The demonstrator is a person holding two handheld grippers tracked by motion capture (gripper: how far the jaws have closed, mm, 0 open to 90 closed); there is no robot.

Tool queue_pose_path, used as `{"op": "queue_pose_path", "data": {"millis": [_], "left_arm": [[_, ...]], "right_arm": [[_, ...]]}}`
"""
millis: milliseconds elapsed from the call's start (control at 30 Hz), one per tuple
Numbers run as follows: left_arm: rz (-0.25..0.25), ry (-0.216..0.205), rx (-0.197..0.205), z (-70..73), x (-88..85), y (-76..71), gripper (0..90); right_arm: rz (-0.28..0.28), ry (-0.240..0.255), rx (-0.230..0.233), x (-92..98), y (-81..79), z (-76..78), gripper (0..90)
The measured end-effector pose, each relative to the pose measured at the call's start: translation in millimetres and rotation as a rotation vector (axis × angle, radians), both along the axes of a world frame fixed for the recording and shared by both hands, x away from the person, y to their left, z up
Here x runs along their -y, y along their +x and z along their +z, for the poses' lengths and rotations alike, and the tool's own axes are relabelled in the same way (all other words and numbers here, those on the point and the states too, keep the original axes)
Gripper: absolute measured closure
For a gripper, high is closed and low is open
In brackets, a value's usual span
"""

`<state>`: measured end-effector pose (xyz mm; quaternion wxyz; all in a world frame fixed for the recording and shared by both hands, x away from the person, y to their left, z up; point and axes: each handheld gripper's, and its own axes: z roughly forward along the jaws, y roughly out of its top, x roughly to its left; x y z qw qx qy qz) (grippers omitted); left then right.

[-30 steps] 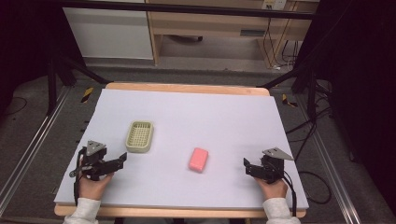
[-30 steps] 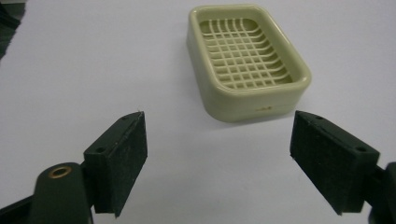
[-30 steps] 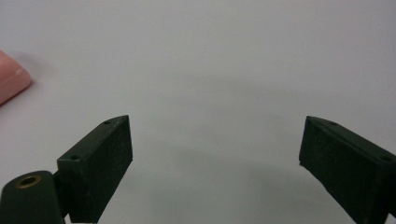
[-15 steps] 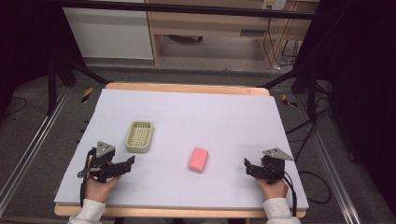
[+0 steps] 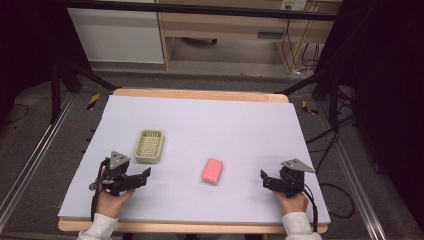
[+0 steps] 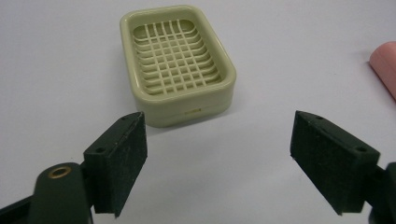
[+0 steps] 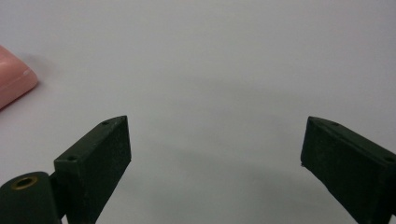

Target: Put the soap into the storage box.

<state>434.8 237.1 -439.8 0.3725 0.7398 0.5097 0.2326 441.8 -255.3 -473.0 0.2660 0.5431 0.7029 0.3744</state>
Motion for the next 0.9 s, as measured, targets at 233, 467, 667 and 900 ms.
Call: {"op": "queue_pose_path", "data": {"millis": [233,467,667,900], "left_arm": [[-0.021,0.012,0.001,1.6,11.4,0.3,17.8],[-0.037,0.034,-0.005,2.9,19.0,0.5,16.7],[-0.048,0.037,-0.005,5.4,24.8,0.4,16.5],[-0.064,0.04,-0.005,9.0,30.4,1.3,16.2]], "right_arm": [[-0.007,0.003,0.008,1.1,-0.1,0.3,8.6],[-0.01,0.002,0.004,1.0,-0.1,0.2,8.6],[-0.014,0.002,0.004,1.4,-0.1,0.2,8.5],[-0.016,0.001,0.003,1.5,0.1,0.2,8.5]]}}
